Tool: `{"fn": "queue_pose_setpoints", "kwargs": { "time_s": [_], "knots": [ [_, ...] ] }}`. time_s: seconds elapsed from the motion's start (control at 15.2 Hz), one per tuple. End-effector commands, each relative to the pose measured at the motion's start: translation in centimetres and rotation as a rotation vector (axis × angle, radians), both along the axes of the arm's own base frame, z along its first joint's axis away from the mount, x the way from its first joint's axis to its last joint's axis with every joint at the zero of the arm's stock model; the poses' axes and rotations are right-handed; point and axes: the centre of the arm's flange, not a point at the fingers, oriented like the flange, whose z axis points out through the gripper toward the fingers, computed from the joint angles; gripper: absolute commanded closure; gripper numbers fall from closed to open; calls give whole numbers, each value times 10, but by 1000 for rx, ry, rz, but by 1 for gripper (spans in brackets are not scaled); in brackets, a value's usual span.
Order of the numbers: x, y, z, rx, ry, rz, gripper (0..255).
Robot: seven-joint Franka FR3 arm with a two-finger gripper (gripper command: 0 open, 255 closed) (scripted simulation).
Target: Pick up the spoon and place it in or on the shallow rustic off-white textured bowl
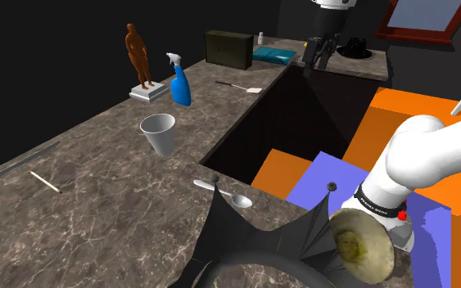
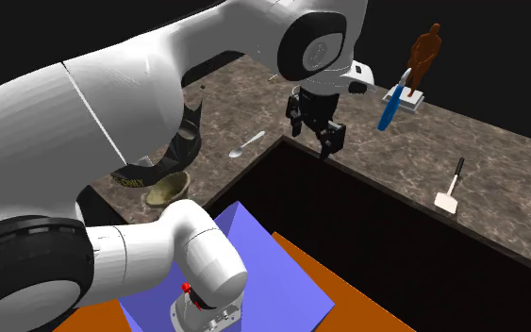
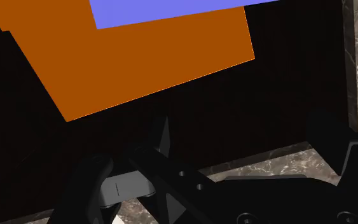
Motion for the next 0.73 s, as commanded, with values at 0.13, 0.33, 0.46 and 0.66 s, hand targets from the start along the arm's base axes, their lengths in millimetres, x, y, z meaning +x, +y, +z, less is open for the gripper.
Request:
{"fn": "queue_pose_setpoints", "kwargs": {
  "time_s": [0.13,0.33,0.46,0.66],
  "knots": [
    [2,20,-16,5,-13,3,0],
    [5,50,-39,13,-33,8,0],
    [7,70,-55,19,-46,11,0],
    [10,101,-78,27,-66,16,0]
  ]
}}
